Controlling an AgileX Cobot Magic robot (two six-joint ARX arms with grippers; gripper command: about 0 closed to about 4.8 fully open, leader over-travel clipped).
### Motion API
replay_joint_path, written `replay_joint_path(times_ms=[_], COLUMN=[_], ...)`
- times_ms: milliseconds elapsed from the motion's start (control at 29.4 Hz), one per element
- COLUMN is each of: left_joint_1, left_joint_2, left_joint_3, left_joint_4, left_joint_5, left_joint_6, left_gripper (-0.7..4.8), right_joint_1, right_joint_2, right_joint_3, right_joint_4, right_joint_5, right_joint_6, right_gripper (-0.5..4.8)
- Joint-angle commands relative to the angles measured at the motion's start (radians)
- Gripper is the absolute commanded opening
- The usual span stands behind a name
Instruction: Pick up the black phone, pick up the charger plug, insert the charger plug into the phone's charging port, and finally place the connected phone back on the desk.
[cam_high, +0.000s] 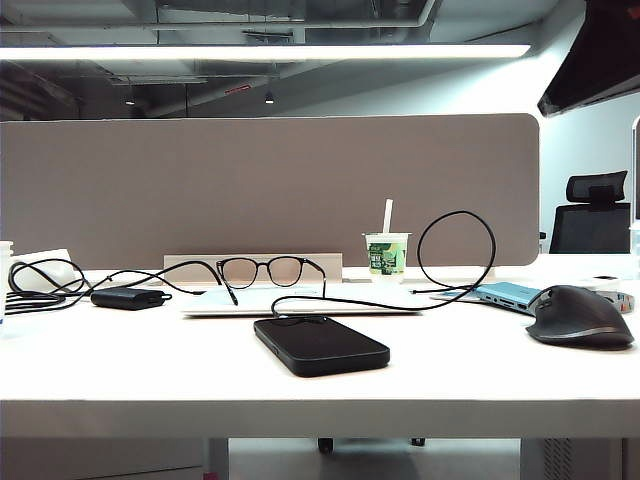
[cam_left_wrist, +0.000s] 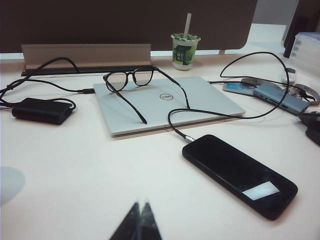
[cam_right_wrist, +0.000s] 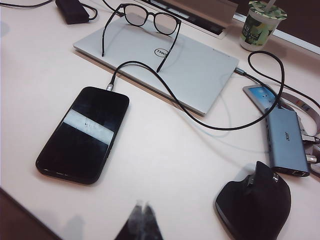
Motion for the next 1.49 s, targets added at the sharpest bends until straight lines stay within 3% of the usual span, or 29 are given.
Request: replay_joint_path(times_ms=[34, 306, 475, 747, 1087, 1494], left_joint_1=[-0.002, 0.0, 0.05, 0.268, 0.527, 0.538], left_joint_2=[0.0, -0.014, -0.069, -0.068, -0.068, -0.068], left_joint_3=[0.001, 0.001, -0.005, -0.008, -0.053, -0.066], left_joint_4=[0.038, 0.123, 0.12, 0.108, 0.117, 0.11], left_joint_5=[-0.004, 0.0, 0.006, 0.017, 0.158, 0.124], left_joint_6=[-0.003, 0.006, 0.06, 0.065, 0.064, 0.067], left_gripper=[-0.07, -0.07, -0.07, -0.07, -0.07, -0.07], right_joint_1=[0.001, 0.001, 0.001, 0.001, 0.001, 0.001], right_joint_2=[-0.002, -0.002, -0.002, -0.002, -0.002, -0.002], right_joint_3=[0.005, 0.005, 0.005, 0.005, 0.005, 0.005], right_joint_4=[0.012, 0.012, 0.012, 0.011, 0.011, 0.011], right_joint_5=[-0.002, -0.002, -0.001, -0.001, -0.002, -0.002], right_joint_6=[0.004, 0.004, 0.004, 0.004, 0.004, 0.004], right_gripper=[-0.05, -0.05, -0.05, -0.05, -0.05, -0.04])
